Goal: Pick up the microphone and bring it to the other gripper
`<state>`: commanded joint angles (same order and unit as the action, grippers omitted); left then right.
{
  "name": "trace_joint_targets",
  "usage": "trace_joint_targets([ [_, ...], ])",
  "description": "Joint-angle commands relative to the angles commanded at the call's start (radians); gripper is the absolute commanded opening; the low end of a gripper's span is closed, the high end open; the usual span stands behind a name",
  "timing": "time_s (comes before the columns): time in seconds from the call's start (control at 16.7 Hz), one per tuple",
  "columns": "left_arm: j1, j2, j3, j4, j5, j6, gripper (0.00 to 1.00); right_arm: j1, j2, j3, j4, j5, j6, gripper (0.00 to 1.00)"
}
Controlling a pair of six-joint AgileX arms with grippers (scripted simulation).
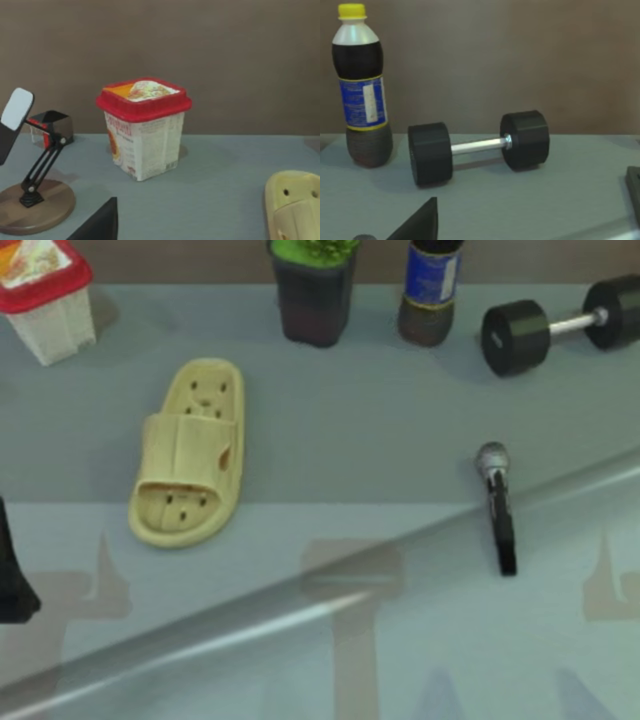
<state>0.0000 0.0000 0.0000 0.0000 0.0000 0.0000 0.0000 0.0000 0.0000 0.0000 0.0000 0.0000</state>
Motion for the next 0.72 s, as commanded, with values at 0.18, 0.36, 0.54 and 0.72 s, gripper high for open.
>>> trace_joint_targets([
  [0.18,0.0,0.0,0.0,0.0,0.0,0.0,1.0,0.003,0.01,0.009,-0.008,0.0,0.002,1.0],
  [0.36,0.0,0.0,0.0,0.0,0.0,0.0,1.0,0.03,0.104,0.091,-0.075,0.002,0.024,1.0],
  [0.54,0.0,0.0,0.0,0.0,0.0,0.0,1.0,0.075,0.294,0.242,-0.191,0.009,0.066,1.0],
  [0.72,0.0,0.0,0.0,0.0,0.0,0.0,1.0,0.131,0.568,0.444,-0.33,0.017,0.127,1.0],
])
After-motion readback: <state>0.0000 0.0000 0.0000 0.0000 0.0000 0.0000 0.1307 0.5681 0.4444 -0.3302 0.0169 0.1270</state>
